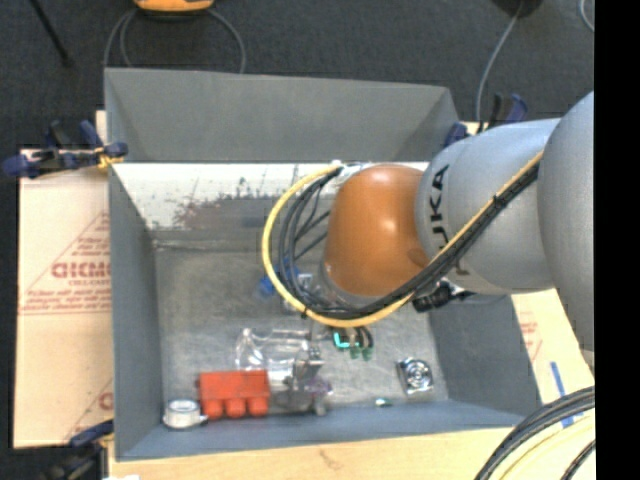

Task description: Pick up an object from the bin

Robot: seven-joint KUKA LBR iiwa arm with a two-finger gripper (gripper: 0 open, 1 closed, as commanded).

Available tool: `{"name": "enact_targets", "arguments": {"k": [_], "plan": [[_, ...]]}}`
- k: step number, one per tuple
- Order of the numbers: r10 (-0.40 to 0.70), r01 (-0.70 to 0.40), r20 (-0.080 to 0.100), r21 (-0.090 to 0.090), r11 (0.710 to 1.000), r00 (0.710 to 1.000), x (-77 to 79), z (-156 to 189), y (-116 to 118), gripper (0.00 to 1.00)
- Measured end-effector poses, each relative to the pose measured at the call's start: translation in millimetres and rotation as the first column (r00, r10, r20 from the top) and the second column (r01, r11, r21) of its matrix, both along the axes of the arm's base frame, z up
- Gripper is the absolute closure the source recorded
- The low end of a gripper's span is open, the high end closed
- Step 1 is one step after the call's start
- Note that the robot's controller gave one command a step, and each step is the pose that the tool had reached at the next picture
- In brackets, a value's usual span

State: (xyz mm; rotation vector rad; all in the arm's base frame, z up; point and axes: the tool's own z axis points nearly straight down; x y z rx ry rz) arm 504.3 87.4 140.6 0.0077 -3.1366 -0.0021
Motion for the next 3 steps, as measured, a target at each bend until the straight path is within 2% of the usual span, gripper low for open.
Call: {"name": "enact_targets", "arguments": {"k": [1,2,3], "plan": [[0.009,-0.009,0.014,0.002,1.0,1.0,22.0,-49.5,-10.3,0.0],[0.006,-0.006,-0.004,0.001,1.0,1.0,19.2,-50.2,-10.0,1.0],[-0.016,0.016,0.013,0.001,1.0,1.0,6.3,93.4,-9.5,1.0]]}}
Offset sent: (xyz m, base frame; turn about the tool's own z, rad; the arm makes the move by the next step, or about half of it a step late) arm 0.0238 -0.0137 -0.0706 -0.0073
